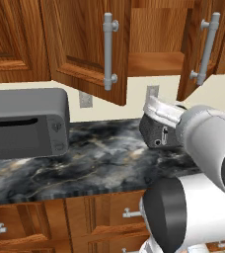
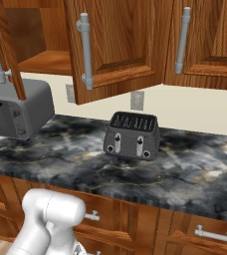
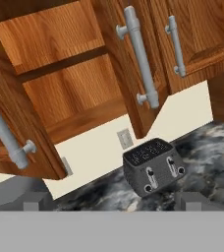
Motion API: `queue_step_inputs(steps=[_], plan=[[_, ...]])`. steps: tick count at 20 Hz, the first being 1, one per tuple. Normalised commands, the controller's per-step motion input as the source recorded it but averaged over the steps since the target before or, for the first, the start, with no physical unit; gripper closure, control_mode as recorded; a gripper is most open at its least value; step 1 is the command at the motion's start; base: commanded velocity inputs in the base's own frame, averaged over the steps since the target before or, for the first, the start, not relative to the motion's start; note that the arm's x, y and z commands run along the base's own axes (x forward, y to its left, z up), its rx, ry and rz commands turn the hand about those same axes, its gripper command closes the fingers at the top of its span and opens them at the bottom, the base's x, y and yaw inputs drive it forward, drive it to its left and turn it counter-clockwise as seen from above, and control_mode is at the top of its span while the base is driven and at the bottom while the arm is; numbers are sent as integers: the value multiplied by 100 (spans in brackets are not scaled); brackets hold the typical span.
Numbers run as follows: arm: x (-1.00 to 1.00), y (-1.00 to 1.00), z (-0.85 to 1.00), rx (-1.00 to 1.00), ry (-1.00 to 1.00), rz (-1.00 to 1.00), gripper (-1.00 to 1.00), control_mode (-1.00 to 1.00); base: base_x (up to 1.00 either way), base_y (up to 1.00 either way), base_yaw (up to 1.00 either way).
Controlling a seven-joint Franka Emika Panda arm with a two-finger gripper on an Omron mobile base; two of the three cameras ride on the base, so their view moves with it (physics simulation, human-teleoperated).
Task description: Close all open cabinet doors.
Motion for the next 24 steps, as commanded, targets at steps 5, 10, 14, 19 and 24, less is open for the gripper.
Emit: queue_step_inputs(steps=[5, 10, 14, 19, 24], plan=[[1, 60, 10, -7, -3, -11, -100, -100, 0, 0, 0], [6, 72, 14, -12, 0, -5, -100, -100, 0, 0, 0], [46, 57, 0, -13, -1, -6, -100, -100, 0, 0, 0], [77, 7, 0, -9, 0, -7, -100, -100, 0, 0, 0], [52, 0, 0, 0, 0, -3, -100, -100, 0, 0, 0]])
